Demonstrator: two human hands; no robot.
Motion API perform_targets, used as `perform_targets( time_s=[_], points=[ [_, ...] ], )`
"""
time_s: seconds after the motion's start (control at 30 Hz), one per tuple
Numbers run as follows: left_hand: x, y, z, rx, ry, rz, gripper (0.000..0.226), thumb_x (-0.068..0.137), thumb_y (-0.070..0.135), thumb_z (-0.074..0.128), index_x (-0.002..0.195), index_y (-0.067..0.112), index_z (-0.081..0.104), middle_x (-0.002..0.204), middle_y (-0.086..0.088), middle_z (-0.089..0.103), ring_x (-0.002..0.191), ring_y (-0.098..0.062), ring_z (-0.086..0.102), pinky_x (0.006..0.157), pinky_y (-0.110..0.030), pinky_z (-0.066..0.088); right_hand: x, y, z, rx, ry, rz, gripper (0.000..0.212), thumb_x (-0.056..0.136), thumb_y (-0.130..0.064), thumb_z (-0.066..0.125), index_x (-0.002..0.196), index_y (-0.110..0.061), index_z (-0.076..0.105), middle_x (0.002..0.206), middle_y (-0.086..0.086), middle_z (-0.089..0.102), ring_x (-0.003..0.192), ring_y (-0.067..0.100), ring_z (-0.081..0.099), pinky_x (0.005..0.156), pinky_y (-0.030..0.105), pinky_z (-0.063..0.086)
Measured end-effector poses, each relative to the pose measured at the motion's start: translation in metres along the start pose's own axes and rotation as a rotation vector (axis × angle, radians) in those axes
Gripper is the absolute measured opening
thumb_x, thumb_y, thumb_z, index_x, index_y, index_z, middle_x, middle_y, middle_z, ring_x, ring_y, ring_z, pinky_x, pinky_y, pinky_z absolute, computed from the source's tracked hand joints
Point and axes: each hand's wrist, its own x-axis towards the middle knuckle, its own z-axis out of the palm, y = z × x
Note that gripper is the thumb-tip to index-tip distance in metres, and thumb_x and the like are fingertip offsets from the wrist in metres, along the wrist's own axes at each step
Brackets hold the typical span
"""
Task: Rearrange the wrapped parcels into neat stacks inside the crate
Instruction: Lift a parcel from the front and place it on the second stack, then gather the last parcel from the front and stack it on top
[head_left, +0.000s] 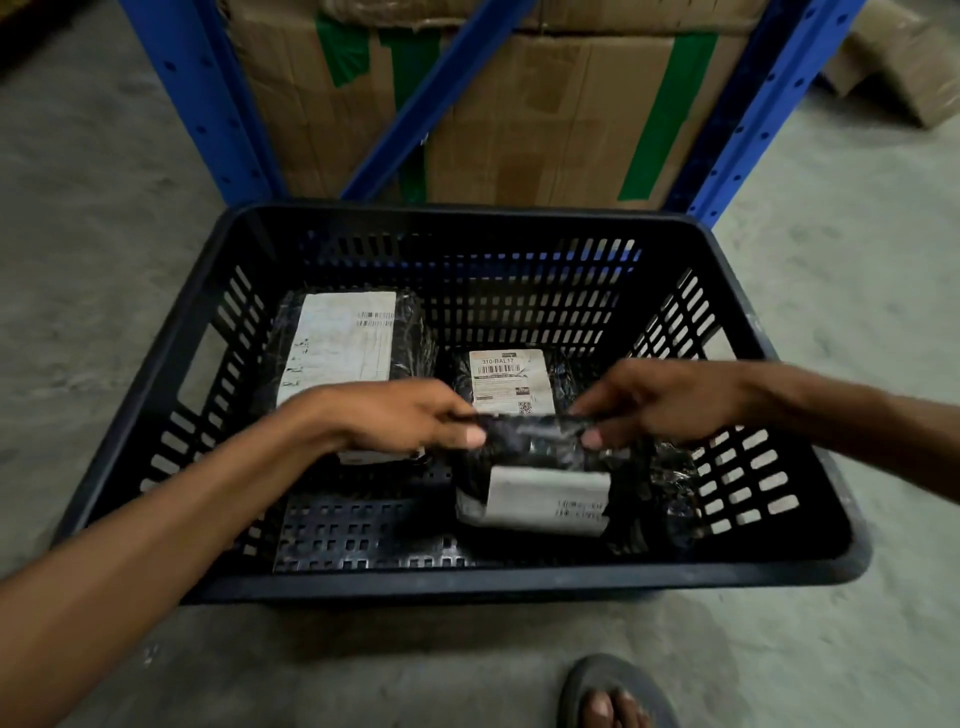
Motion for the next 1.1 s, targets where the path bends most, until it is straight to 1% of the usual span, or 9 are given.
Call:
perform_targets(
  time_s=[0.17, 0.3, 0.43, 0.53, 0.63, 0.83, 0.97, 1.03, 1.1],
  points=[
    [-0.011, 0.005, -0.007, -0.634, 0.219, 0.074, 0.075, 0.066, 0.076, 0.057, 0.121, 0.025, 0.067, 0.122, 0.009, 0.073, 0.118, -0.009, 0.063, 0.107, -0.034, 0.042, -0.014, -0.003, -0.032, 0.536, 0.189, 0.029, 0.029, 0.093, -0.025, 0.058, 0.109, -0.005, 0.072, 0.113, 0.012, 0.074, 0.103, 0.029, 0.066, 0.103, 0.048, 0.042],
    [0.003, 0.016, 0.000, -0.686, 0.481, 0.085, 0.071, 0.067, 0.052, 0.082, 0.125, 0.016, 0.065, 0.108, 0.004, 0.077, 0.099, -0.013, 0.073, 0.086, -0.027, 0.058, -0.007, -0.009, -0.032, 1.002, 0.358, 0.189, 0.039, 0.094, -0.038, 0.052, 0.115, -0.011, 0.070, 0.111, 0.011, 0.076, 0.100, 0.025, 0.071, 0.109, 0.048, 0.043],
    [0.025, 0.016, 0.002, -0.905, 0.635, -0.104, 0.064, 0.071, 0.050, 0.080, 0.115, 0.005, 0.070, 0.107, -0.011, 0.078, 0.101, -0.029, 0.074, 0.098, -0.047, 0.055, 0.000, -0.009, -0.018, 1.251, 0.445, 0.184, 0.051, 0.086, -0.056, 0.060, 0.112, -0.013, 0.071, 0.110, 0.014, 0.077, 0.105, 0.028, 0.071, 0.098, 0.045, 0.051],
    [0.038, 0.013, 0.004, -0.947, 0.635, -0.225, 0.078, 0.064, 0.060, 0.079, 0.119, 0.005, 0.066, 0.111, -0.013, 0.076, 0.101, -0.030, 0.073, 0.093, -0.044, 0.058, 0.009, -0.009, -0.009, 1.128, 0.431, 0.117, 0.021, 0.086, -0.024, 0.070, 0.105, -0.016, 0.073, 0.103, 0.006, 0.079, 0.087, 0.021, 0.077, 0.080, 0.039, 0.059],
    [0.049, 0.013, 0.003, -0.896, 0.621, -0.263, 0.098, 0.045, 0.063, 0.085, 0.119, 0.006, 0.058, 0.117, -0.005, 0.071, 0.107, -0.024, 0.069, 0.095, -0.040, 0.056, 0.023, -0.002, -0.007, 1.019, 0.478, 0.141, 0.033, 0.083, 0.007, 0.069, 0.107, -0.016, 0.066, 0.102, 0.007, 0.077, 0.087, 0.022, 0.075, 0.075, 0.039, 0.062],
    [0.076, 0.006, 0.005, -0.733, 0.691, -0.339, 0.061, 0.073, 0.028, 0.086, 0.122, 0.007, 0.056, 0.119, -0.006, 0.068, 0.110, -0.024, 0.065, 0.097, -0.040, 0.054, 0.057, 0.012, -0.009, 0.910, 0.603, 0.208, 0.069, 0.074, 0.006, 0.078, 0.133, -0.014, 0.049, 0.119, 0.011, 0.072, 0.105, 0.028, 0.071, 0.094, 0.048, 0.056],
    [0.102, 0.000, 0.010, -0.499, 0.735, -0.391, 0.050, 0.084, 0.026, 0.076, 0.126, 0.006, 0.060, 0.121, -0.004, 0.066, 0.115, -0.025, 0.063, 0.094, -0.031, 0.053, 0.081, 0.021, -0.001, 0.664, 0.544, 0.282, 0.053, 0.085, -0.003, 0.071, 0.131, -0.014, 0.047, 0.132, 0.014, 0.063, 0.111, 0.024, 0.064, 0.099, 0.038, 0.052],
    [0.110, 0.000, 0.020, -0.366, 0.724, -0.449, 0.058, 0.091, 0.026, 0.068, 0.141, 0.005, 0.050, 0.138, -0.010, 0.058, 0.128, -0.028, 0.056, 0.101, -0.032, 0.048, 0.091, 0.025, 0.007, 0.537, 0.430, 0.368, 0.083, 0.093, -0.014, 0.064, 0.155, -0.008, 0.009, 0.148, 0.013, 0.049, 0.128, 0.027, 0.053, 0.106, 0.033, 0.043],
    [0.114, -0.004, 0.025, -0.309, 0.706, -0.469, 0.063, 0.093, 0.033, 0.063, 0.146, 0.005, 0.044, 0.146, -0.012, 0.053, 0.132, -0.030, 0.052, 0.104, -0.033, 0.046, 0.099, 0.033, 0.007, 0.524, 0.387, 0.434, 0.104, 0.096, -0.022, 0.060, 0.150, -0.006, -0.027, 0.157, 0.012, 0.038, 0.140, 0.028, 0.041, 0.112, 0.031, 0.035]
  ],
)
